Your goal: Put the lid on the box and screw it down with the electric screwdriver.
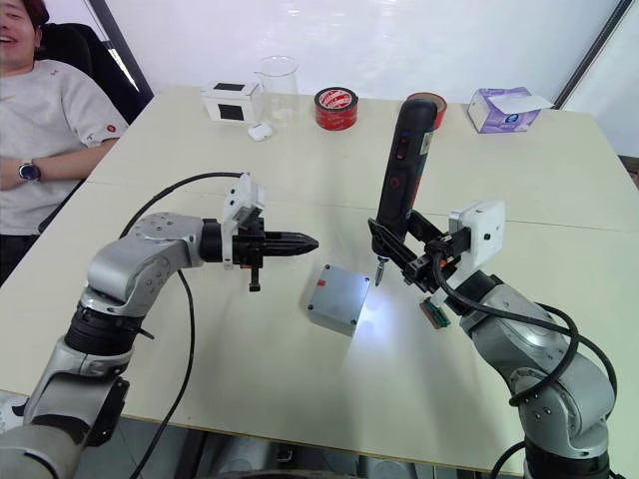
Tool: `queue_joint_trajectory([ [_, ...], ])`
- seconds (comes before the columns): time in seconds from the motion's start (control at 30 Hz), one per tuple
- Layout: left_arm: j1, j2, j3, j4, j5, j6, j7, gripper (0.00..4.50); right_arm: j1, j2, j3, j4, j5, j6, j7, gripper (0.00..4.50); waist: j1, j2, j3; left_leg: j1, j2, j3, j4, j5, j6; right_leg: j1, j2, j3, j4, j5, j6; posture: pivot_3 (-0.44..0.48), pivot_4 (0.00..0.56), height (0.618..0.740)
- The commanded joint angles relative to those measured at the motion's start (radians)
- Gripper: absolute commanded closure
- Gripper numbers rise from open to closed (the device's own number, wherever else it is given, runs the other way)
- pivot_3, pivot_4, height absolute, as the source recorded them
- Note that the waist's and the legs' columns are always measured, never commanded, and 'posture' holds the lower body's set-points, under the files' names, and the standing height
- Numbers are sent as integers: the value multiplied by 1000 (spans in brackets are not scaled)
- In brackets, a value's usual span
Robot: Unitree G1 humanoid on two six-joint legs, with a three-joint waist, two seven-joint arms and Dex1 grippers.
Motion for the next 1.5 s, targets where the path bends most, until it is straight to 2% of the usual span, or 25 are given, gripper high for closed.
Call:
queue_joint_trajectory([
  [0.03, 14, 0, -80, -19, 53, -66, -22, 4500, -40, 7, -11, -60, 38, -22, -31, 2642, 0, 0, 0, 0, 0, 0, 0, 0, 0, 0, 0, 0, 0, 0, 0, 0, 150, 740],
  [0.17, 7, -10, -133, 27, 102, -120, -34, 4500, -73, 12, 1, -49, 45, -21, -63, 2642, 0, 0, 0, 0, 0, 0, 0, 1, 0, 0, 0, 0, 1, 0, 0, 0, 150, 740],
  [0.4, 15, -16, -190, 91, 176, -200, -47, 4500, -56, 39, 82, -18, -41, -61, -50, 2642, 1, 0, 0, 0, 0, 0, 1, 1, 0, 0, 0, 0, 1, 0, 0, 0, 150, 740],
  [0.73, 43, -28, -191, 72, 178, -182, -43, 4500, 8, 46, 109, -3, -136, -114, -1, 2642, 0, 0, -1, 2, -1, 0, 3, 1, 0, 2, 0, 0, 3, 0, 0, 0, 150, 740],
  [0.97, 67, -27, -204, 56, 193, -184, -37, 4500, -10, 75, 110, 13, -183, -136, -28, 2642, 0, 0, -1, 4, -1, 0, 3, 2, 0, 3, 0, 1, 6, 0, 0, 0, 150, 740],
  [1.5, 82, -33, -211, 71, 218, -196, -28, 4500, -91, 127, 112, -22, -122, -63, -104, 2642, -7, 0, -1, 15, -1, 3, 4, 3, 0, 7, 0, 4, 16, 0, 0, 0, 150, 740],
])
